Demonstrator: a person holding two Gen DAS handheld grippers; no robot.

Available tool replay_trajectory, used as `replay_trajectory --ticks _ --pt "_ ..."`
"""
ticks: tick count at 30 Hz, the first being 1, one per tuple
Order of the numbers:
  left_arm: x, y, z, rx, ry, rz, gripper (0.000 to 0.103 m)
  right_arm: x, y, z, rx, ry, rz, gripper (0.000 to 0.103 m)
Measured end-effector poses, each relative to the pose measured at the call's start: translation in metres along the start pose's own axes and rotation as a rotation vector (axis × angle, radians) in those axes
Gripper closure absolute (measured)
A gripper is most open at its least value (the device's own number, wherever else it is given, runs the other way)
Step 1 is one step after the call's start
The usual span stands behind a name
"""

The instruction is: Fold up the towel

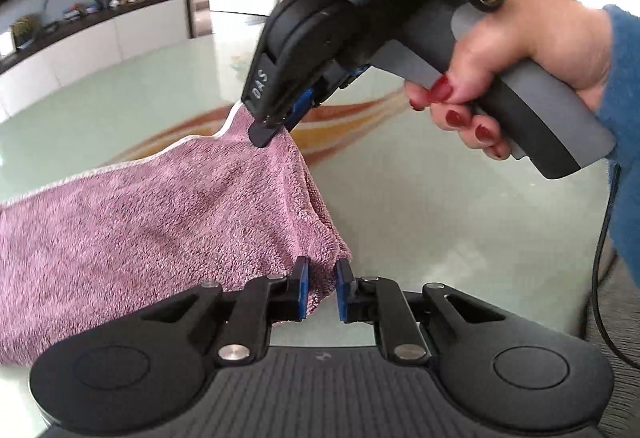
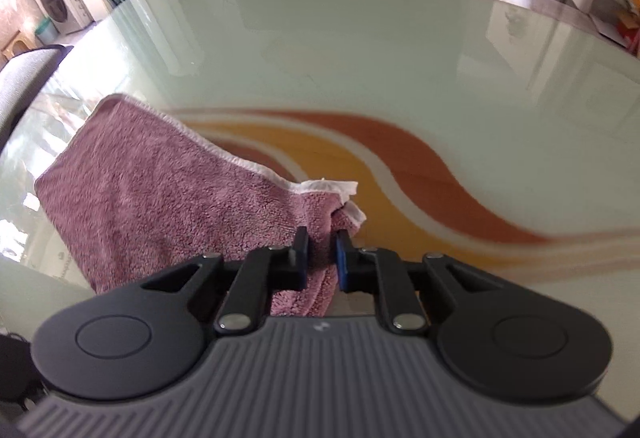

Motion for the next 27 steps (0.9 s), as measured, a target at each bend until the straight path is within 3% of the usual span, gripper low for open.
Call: replay_trajectory --ticks 7,11,22,27 --pt "-0.01 -0.059 0.005 -0.08 -0.024 -0.03 0.088 -0.04 -0.035 0.026 -0.038 0.017 -0.062 0.09" --pt "-0.016 -0.068 0.005 -0.093 -0.025 -0.042 0.088 -0.053 -0.045 0.036 -0.052 0.018 -0.115 0.09" --pt "-0.003 -0.018 0.044 -0.094 -0.118 0.049 0.088 -0.014 -0.013 0.058 -0.021 -0.058 -0.188 0.09" --pt "0.002 0.006 0.075 -0.047 -0.169 0.079 0.088 0.008 0.006 0.066 0.007 -0.087 -0.215 0.09"
Point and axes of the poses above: each gripper's, at about its wrist camera, not at the fingertips, and z roughly against the way its jaws point, y to its left, x to its top, the point moved 9 cm from there along -z, roughly the way its jaws point, and after that the axes turned 13 degrees about -x, right-handed, at the moved point
